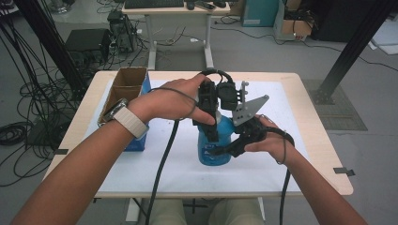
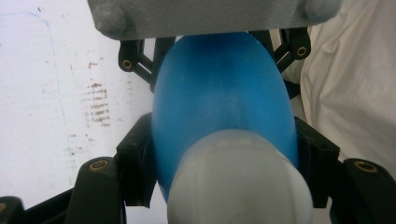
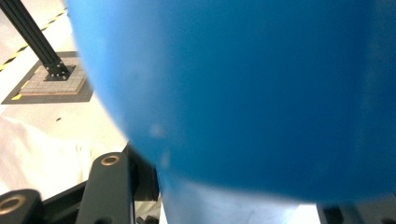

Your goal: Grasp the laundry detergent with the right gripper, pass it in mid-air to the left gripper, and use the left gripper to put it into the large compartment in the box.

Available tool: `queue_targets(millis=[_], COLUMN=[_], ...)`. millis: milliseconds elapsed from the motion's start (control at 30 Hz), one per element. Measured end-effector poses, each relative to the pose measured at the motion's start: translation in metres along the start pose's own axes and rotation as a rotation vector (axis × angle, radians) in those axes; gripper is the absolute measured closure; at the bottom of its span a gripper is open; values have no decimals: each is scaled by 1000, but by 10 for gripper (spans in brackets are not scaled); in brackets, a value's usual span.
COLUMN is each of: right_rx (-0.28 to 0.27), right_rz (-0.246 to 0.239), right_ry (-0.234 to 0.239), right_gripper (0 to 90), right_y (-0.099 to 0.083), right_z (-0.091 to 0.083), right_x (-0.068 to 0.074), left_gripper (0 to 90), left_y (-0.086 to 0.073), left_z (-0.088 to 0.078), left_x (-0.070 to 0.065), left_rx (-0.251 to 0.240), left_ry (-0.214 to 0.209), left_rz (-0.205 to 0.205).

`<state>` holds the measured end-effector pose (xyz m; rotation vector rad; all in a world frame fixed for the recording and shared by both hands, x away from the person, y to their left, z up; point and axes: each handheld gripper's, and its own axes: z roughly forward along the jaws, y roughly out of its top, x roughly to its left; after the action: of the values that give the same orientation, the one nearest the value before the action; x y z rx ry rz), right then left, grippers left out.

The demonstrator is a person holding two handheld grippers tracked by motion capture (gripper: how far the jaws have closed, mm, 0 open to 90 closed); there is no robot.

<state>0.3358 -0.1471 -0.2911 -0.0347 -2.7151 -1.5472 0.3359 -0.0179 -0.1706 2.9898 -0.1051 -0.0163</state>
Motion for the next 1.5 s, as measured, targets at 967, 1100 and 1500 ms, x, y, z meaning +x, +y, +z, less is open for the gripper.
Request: queue_targets(millis=[967,1100,1500], right_rx=[13,12,18], right_rz=[0,-4,-6], right_ry=[-9,-10,-13], right_gripper=[431,431,431], right_y=[0,0,3], right_z=[-2,-2,-2], right_x=[1,0,1], left_gripper=[369,369,369], left_y=[1,1,0], left_z=[0,-1,-2], left_x=[-2,-2,-3], left_rx=[8,7,11], left_ry=[20,22,27], left_rz=[-5,-5,-4])
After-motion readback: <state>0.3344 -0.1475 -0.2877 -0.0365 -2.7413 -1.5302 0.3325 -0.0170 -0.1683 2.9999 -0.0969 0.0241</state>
